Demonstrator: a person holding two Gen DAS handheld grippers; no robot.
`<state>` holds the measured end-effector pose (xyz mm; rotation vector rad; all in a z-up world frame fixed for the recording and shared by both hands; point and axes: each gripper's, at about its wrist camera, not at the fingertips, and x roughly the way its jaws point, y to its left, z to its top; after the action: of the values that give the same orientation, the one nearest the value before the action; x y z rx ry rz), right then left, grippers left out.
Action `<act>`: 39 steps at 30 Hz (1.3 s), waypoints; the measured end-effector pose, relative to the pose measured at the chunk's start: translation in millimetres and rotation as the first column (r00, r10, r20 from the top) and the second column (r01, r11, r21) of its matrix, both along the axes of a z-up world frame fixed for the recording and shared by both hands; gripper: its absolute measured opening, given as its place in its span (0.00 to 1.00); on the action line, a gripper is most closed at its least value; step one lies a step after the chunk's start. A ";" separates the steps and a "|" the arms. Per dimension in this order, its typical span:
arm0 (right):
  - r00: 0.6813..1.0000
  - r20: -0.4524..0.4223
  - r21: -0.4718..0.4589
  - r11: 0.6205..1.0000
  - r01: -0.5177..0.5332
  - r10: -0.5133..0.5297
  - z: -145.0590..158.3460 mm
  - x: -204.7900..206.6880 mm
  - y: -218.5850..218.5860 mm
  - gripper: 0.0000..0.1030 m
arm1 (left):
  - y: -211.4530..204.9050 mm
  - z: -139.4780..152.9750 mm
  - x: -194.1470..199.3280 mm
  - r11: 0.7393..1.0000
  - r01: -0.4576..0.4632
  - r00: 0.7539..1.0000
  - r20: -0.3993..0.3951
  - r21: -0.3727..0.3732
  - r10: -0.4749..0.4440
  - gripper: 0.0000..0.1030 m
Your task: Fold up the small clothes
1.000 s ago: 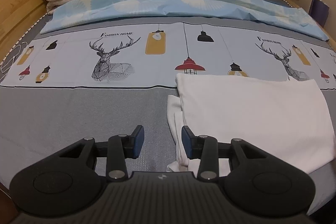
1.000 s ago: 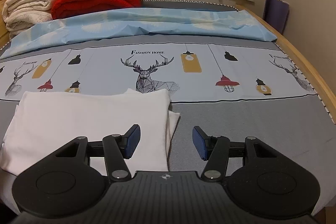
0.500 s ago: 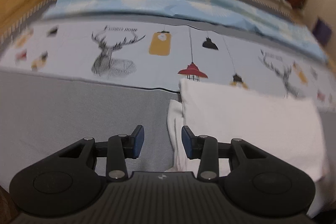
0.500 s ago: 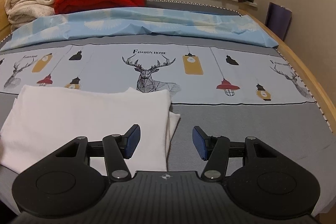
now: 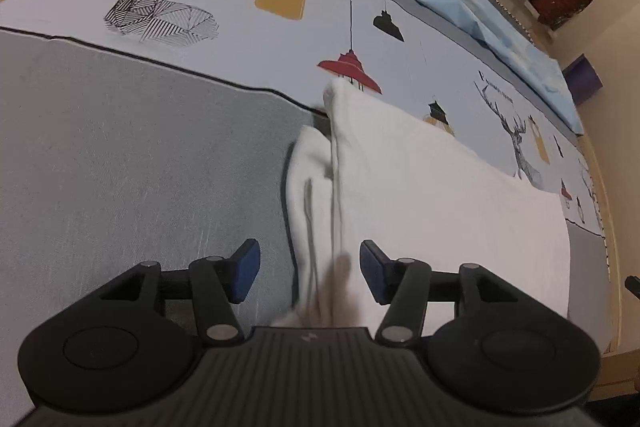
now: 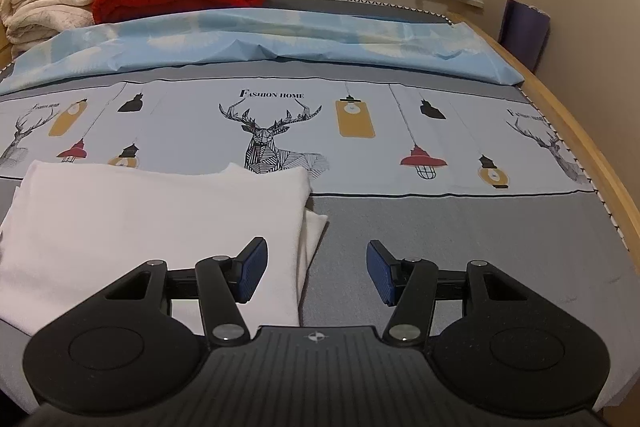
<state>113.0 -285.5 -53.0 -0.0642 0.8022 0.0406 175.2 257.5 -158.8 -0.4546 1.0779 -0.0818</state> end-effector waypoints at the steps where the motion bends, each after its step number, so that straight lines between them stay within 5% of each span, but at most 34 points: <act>1: 1.000 -0.001 -0.006 1.000 -0.004 0.004 -0.3 1.4 1.1 0.55 | 1.7 -5.9 4.5 0.999 0.014 1.000 -0.004 -0.033 -0.015 0.59; 9: 1.000 -0.009 -0.043 0.999 -0.010 0.010 -2.7 10.3 8.8 0.55 | -6.7 -42.2 25.3 0.983 0.142 0.990 -0.006 -0.113 -0.144 0.56; 11: 1.000 -0.010 -0.048 0.999 -0.007 0.007 -3.0 13.3 11.0 0.55 | -5.3 -45.8 28.1 0.983 0.149 0.989 -0.009 -0.107 -0.151 0.21; 13: 1.000 -0.010 -0.046 0.999 0.002 -0.002 -3.0 16.7 13.4 0.55 | 1.3 -48.7 30.6 0.978 0.135 0.989 -0.030 -0.159 -0.142 0.14; 17: 0.999 -0.007 -0.013 0.999 0.038 -0.038 -1.0 26.7 17.2 0.55 | 1.8 -23.4 28.1 0.974 0.194 0.981 0.023 -0.121 -0.192 0.12; 23: 0.995 0.033 0.051 0.995 0.088 -0.090 8.7 30.3 19.2 0.55 | 49.3 31.9 5.3 0.994 0.087 0.989 0.128 -0.064 -0.078 0.11; 29: 0.997 0.045 0.054 0.997 0.056 -0.058 13.2 22.9 15.3 0.55 | 62.2 30.8 -22.4 0.992 0.088 0.995 0.047 0.093 -0.093 0.12; 34: 0.994 0.053 0.121 0.989 0.086 -0.093 19.7 15.8 -6.7 0.55 | 17.2 81.7 -20.3 0.986 0.160 0.974 0.154 0.054 -0.166 0.11; 39: 0.990 0.050 0.150 0.981 0.121 -0.130 19.7 7.4 -25.1 0.55 | -93.8 118.4 15.3 0.957 0.281 0.945 0.193 -0.069 -0.264 0.11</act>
<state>120.4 -310.6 -33.2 0.1237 0.7402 -0.0220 190.5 163.7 -40.4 -0.3730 0.9536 -0.4150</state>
